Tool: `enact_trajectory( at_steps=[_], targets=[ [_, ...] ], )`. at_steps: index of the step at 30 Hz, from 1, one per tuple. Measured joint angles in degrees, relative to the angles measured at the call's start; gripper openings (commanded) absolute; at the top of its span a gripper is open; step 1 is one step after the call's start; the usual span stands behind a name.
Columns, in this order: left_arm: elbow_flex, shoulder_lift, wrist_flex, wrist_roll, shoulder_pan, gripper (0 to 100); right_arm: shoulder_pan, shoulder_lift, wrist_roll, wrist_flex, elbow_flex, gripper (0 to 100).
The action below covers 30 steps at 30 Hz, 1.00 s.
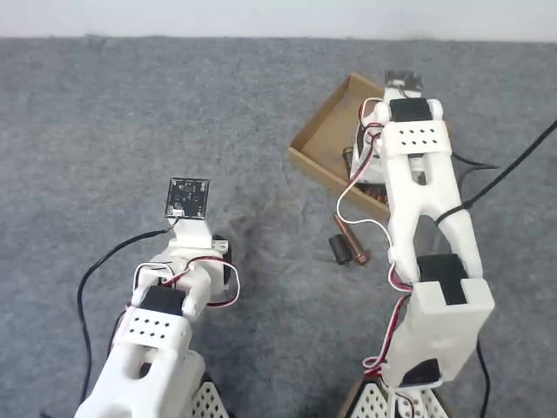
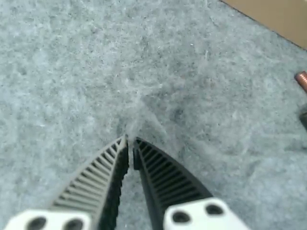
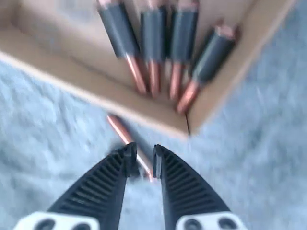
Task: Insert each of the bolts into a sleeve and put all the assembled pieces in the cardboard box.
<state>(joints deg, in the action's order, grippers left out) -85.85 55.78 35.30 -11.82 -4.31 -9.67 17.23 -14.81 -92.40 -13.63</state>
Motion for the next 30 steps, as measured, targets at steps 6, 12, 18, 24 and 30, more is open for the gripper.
enact_trajectory(
  at_steps=[6, 12, 18, 24, 30],
  targets=[
    [0.0, 0.0, 0.0, 0.0, 0.0, 1, -2.1, -0.1, 0.0, -7.8, 0.9, 3.7],
    [0.0, 0.0, 0.0, 0.0, 0.0, 1, -4.2, -5.6, 0.0, -7.8, 10.5, 3.7],
    [0.0, 0.0, 0.0, 0.0, 0.0, 1, -8.0, -11.1, 0.0, -7.8, 17.2, 4.1],
    [0.0, 0.0, 0.0, 0.0, 0.0, 1, -11.8, -11.6, 0.0, -7.6, 19.5, 3.9],
    [0.0, 0.0, 0.0, 0.0, 0.0, 1, -12.3, -11.6, 0.0, -4.2, 21.2, 4.1]
  ],
)
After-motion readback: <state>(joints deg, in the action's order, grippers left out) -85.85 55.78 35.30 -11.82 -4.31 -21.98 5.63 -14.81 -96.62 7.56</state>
